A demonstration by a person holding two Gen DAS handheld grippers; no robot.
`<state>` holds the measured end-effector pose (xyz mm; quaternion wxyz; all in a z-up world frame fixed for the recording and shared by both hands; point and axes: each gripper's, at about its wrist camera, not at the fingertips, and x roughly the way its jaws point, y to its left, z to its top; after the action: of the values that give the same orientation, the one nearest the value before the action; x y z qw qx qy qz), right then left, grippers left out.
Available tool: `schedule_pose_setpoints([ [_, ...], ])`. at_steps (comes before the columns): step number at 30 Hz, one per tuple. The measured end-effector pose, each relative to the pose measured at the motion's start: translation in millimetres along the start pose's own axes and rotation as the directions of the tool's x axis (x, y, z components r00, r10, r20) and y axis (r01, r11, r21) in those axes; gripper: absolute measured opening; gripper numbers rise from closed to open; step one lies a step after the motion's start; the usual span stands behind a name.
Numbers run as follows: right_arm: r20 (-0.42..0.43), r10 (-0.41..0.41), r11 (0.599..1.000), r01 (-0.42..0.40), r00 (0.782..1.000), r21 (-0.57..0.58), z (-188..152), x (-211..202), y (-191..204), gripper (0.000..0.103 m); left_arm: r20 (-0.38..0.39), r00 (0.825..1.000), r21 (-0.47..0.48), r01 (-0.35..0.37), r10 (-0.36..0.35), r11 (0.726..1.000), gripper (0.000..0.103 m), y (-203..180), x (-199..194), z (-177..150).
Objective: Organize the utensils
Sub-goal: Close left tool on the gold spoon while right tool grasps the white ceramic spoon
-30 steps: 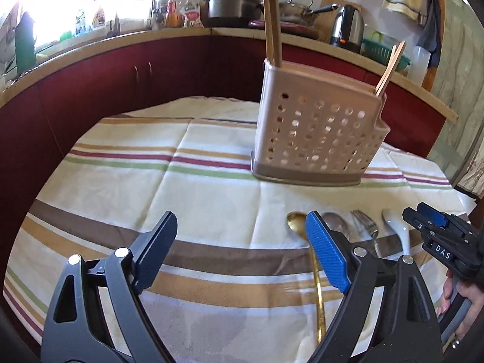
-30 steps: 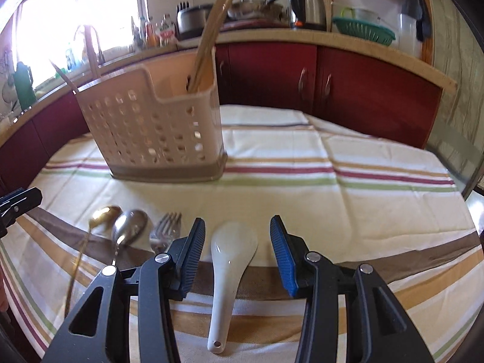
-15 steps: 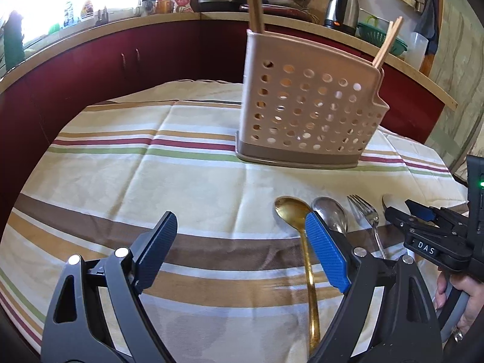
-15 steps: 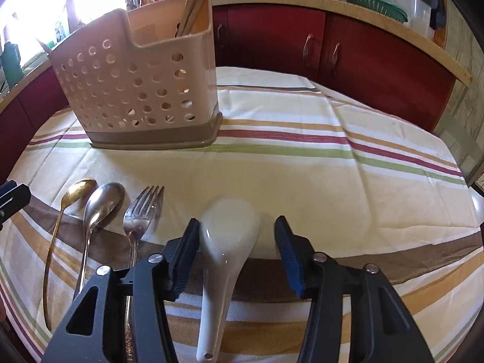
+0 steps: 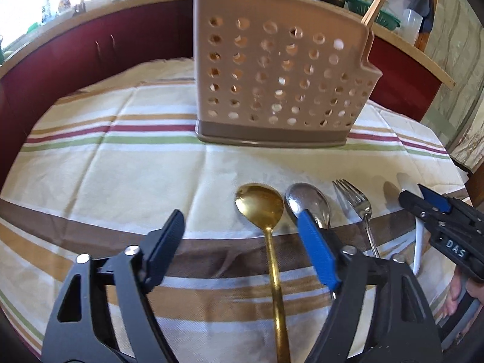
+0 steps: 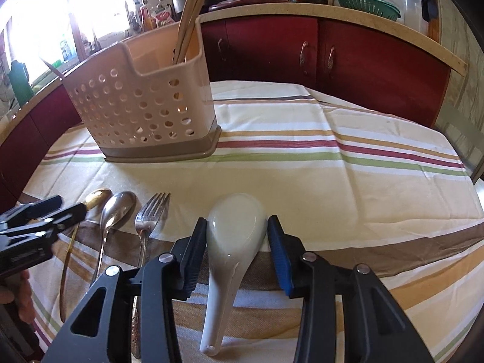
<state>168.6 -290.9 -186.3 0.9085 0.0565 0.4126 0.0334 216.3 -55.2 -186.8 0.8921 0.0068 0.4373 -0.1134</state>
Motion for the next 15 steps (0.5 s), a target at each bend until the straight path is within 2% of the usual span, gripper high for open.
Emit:
schedule_pose_setpoints([
  [6,0.010,0.012,1.000,-0.012,1.000,0.011,3,-2,-8,0.041,-0.028,1.000,0.010,0.000,0.000,1.000,0.055,-5,11,2],
  [11,0.013,0.018,1.000,-0.018,1.000,0.017,4,-2,-10,0.041,-0.027,1.000,0.025,-0.008,0.008,1.000,0.052,-9,17,3],
  [15,0.018,0.019,1.000,-0.020,1.000,0.018,4,-3,-9,0.041,-0.021,1.000,0.046,-0.003,0.004,0.999,0.039,-12,17,4],
])
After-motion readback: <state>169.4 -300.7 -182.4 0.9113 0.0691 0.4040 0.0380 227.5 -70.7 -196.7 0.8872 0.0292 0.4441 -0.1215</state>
